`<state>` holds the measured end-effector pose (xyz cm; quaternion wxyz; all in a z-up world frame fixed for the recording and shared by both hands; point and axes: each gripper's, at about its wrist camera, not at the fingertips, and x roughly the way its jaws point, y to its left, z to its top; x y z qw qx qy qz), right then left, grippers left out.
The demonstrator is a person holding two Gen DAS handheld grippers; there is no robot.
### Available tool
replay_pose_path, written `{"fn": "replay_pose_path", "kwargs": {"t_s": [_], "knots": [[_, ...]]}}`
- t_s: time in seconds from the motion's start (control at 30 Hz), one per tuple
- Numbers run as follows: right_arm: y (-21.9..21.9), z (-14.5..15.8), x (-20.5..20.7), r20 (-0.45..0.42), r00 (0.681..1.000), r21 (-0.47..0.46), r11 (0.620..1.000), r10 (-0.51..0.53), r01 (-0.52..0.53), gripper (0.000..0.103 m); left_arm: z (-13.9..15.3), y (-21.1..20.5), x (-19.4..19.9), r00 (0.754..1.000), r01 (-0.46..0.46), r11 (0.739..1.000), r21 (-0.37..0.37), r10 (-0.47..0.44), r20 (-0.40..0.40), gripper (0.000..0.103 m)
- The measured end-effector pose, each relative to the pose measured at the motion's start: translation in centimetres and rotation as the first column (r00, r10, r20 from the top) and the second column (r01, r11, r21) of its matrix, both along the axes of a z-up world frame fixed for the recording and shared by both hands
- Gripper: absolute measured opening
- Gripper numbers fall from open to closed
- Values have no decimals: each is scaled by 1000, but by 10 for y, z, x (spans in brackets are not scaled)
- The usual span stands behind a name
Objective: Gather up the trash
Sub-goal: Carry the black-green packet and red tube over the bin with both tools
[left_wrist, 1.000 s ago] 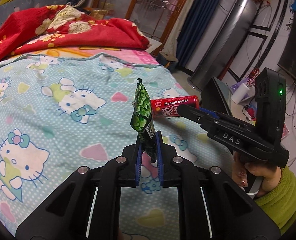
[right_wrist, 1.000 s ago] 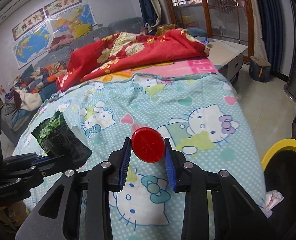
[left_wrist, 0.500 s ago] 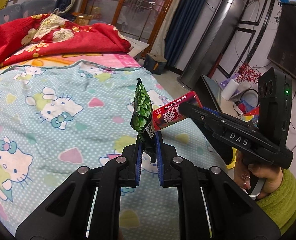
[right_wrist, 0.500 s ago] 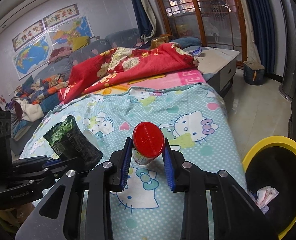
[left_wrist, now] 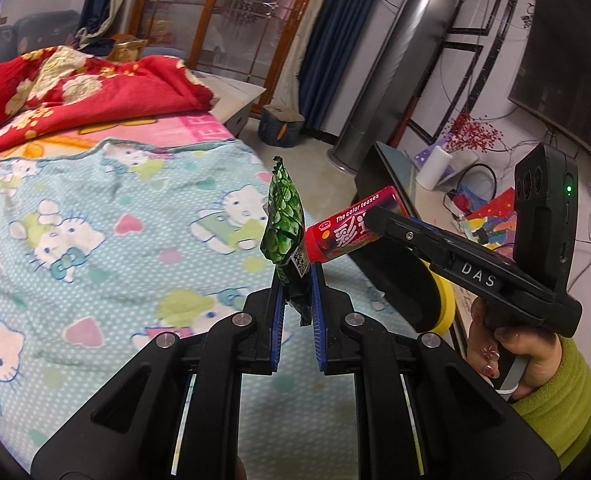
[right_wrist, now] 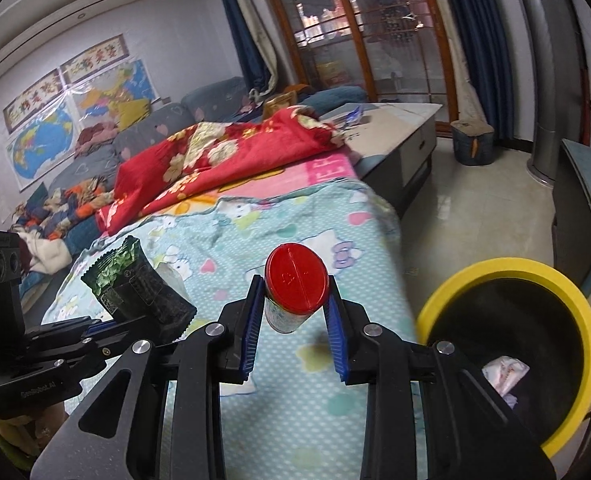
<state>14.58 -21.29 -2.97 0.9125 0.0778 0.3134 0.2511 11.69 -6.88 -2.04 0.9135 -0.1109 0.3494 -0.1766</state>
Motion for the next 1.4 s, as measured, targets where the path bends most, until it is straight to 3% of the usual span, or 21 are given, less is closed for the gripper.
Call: {"fn": "replay_pose_path", "kwargs": {"t_s": [0.57, 1.4], "knots": [[-79, 3, -13, 10, 985, 50, 984, -172, 172, 28, 6, -57, 8, 993, 116, 993, 17, -116, 23, 8], [-166, -12, -27, -20, 920, 58, 918, -391, 392, 28, -3, -134, 12, 962, 271, 960, 76, -273, 21, 8]]}}
